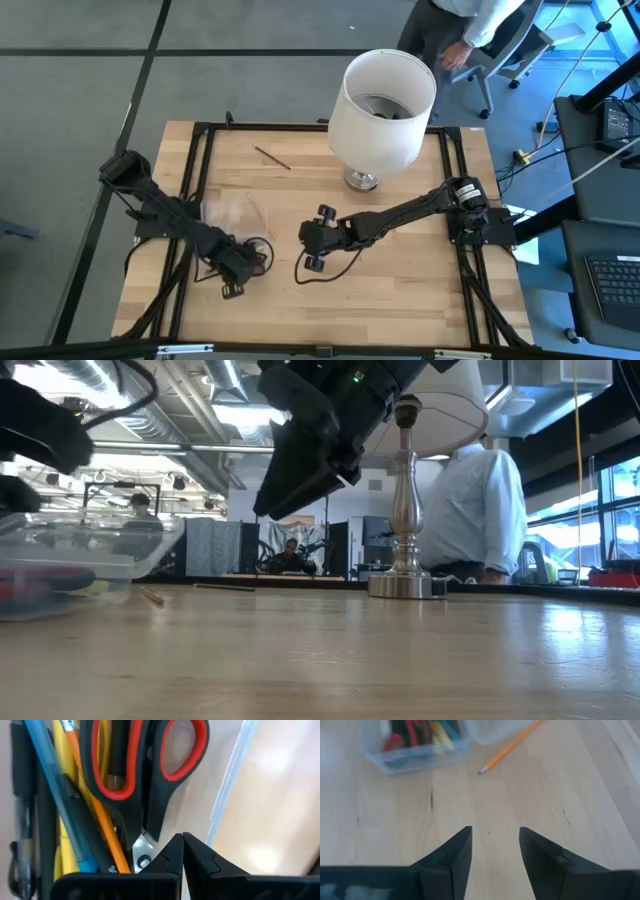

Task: Pick & place school supplies into a supply box
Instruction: Adjust the transparent supply box

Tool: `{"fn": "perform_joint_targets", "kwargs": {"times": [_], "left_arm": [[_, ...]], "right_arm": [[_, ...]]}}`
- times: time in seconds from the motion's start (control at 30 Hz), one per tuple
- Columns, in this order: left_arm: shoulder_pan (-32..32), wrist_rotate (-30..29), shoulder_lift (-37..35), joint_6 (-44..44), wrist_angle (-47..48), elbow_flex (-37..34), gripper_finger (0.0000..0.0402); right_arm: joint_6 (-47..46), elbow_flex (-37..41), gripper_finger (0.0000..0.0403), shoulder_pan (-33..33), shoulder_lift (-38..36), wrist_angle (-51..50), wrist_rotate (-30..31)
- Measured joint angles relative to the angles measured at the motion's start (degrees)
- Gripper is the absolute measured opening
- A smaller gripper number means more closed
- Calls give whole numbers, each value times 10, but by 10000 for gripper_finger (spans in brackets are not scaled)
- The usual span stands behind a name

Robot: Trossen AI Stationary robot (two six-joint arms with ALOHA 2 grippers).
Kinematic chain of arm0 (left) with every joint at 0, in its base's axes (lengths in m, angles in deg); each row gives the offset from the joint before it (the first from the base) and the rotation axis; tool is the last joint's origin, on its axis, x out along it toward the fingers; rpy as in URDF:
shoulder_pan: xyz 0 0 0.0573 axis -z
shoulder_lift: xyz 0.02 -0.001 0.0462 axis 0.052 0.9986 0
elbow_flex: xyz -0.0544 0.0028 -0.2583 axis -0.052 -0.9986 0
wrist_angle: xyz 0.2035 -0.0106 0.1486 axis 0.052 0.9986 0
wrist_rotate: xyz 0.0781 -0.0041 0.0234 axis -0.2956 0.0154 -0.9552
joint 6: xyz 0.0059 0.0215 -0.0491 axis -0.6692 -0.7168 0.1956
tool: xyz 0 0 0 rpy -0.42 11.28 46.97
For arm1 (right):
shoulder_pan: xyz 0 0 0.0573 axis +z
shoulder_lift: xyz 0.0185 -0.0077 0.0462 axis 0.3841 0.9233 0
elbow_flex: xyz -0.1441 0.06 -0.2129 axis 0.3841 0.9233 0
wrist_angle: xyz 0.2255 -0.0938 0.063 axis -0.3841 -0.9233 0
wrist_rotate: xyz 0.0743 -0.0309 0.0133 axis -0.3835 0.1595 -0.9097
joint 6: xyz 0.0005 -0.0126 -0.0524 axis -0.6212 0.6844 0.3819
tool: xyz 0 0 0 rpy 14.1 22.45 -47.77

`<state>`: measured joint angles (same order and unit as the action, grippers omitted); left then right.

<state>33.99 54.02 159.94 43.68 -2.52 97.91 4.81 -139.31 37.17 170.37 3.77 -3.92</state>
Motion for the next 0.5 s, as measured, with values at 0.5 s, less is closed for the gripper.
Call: {"fn": "perform_joint_targets", "kwargs": {"times": [0.5], "left_arm": [[95,32,32,105,-161,5,2]], "right_arm": [[-12,0,167,3,0,-12,0]]}}
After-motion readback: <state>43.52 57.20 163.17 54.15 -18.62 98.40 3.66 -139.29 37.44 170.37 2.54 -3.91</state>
